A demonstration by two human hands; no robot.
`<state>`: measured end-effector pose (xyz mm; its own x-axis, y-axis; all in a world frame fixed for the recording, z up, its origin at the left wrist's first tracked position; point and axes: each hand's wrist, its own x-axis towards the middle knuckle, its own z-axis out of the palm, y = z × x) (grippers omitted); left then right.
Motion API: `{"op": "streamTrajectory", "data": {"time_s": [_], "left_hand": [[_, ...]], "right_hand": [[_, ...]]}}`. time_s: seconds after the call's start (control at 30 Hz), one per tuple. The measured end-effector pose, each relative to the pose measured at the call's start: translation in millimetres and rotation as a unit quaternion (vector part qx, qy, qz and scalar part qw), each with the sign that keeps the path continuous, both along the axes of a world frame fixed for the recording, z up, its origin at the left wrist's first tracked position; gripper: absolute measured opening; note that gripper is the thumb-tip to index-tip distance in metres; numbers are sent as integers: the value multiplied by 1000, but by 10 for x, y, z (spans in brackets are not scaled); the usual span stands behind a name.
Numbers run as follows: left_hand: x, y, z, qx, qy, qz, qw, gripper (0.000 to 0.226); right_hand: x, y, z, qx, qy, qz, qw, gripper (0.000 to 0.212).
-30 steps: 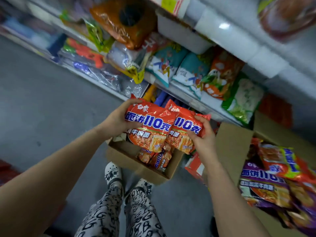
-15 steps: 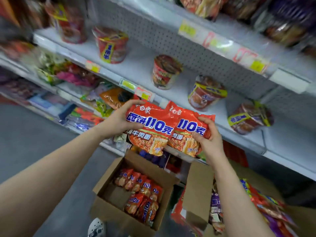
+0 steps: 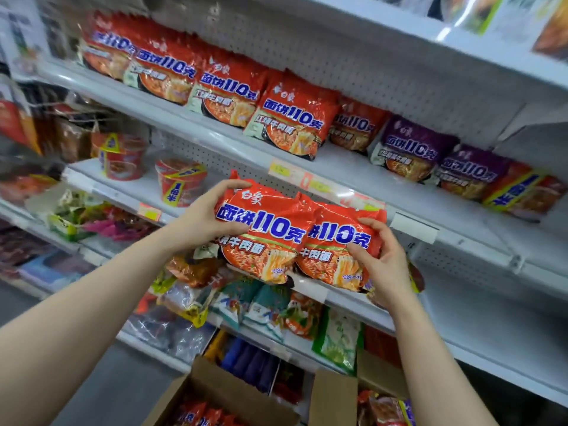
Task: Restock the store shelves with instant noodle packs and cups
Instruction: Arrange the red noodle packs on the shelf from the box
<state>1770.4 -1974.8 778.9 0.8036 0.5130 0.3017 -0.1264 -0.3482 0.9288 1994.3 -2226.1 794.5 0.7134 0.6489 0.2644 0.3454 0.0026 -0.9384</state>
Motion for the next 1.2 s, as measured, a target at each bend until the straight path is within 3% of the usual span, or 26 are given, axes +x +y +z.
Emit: {"op": "streamTrajectory", "data": {"time_s": [0.53,0.73,1.2], "left_hand": [[-10,644,866,-1,-58,35,998,67],[-143,1383,1010,9,-87,24,996,65],[-575,3448,1346,119,-41,16,992,65]], "right_hand": [[179,632,932,92,-19,-11,995,40],[61,1349,1095,130,-26,-29,991,41],[-671,3115,1174,179,27,-97,979,41]]}}
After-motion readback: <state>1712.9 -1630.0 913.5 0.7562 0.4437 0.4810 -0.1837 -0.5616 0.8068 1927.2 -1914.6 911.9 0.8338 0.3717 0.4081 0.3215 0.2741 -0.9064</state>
